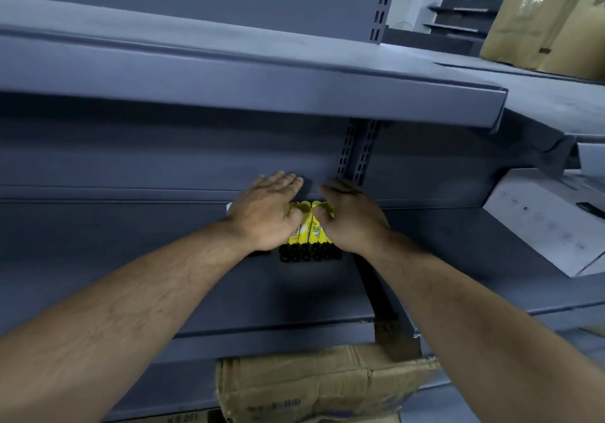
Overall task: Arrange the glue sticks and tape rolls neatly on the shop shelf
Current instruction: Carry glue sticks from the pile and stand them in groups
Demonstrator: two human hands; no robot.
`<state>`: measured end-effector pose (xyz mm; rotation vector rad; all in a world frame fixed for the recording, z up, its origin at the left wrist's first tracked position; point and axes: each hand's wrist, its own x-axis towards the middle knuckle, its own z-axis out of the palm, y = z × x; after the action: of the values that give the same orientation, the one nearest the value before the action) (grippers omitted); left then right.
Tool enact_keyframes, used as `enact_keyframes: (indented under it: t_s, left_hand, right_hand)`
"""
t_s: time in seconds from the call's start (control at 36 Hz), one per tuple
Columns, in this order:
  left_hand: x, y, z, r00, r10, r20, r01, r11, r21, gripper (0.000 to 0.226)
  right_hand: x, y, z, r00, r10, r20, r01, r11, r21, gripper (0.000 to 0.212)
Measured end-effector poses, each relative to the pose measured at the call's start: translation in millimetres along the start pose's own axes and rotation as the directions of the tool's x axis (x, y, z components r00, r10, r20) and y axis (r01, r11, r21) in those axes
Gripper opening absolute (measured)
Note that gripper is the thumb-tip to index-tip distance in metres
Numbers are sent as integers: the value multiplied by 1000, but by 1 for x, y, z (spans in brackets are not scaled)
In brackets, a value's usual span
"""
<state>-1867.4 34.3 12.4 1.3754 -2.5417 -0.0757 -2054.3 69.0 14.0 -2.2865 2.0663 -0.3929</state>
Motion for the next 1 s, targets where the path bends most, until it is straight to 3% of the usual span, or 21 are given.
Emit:
enact_keyframes:
  t_s: [0.25,0.36,0.67,0.81,1.0]
  left_hand:
    - [-75,-25,-28,956,-287,-56,291,955,59,67]
    - [-133,-36,-37,903,-416,-104,428,891,149,79]
    - [-314,-87,-67,653,-726,-215,753,653,81,78]
    - [-383,-114,-82,549,-790,-274,828,559,47,87]
    - [-482,-173,-113,425,-838,-341,891,454,-5,77]
  right_hand:
    - [7,-71,9,970,-244,23,242,968,67,55]
    - [1,-119,19,924,-381,41,374,919,122,54]
    - [-49,-283,64,693,-715,97,662,683,308,52]
    - [-66,-364,74,588,-804,94,745,583,324,50]
    - [-89,-495,93,496,-864,85,806,494,325,49]
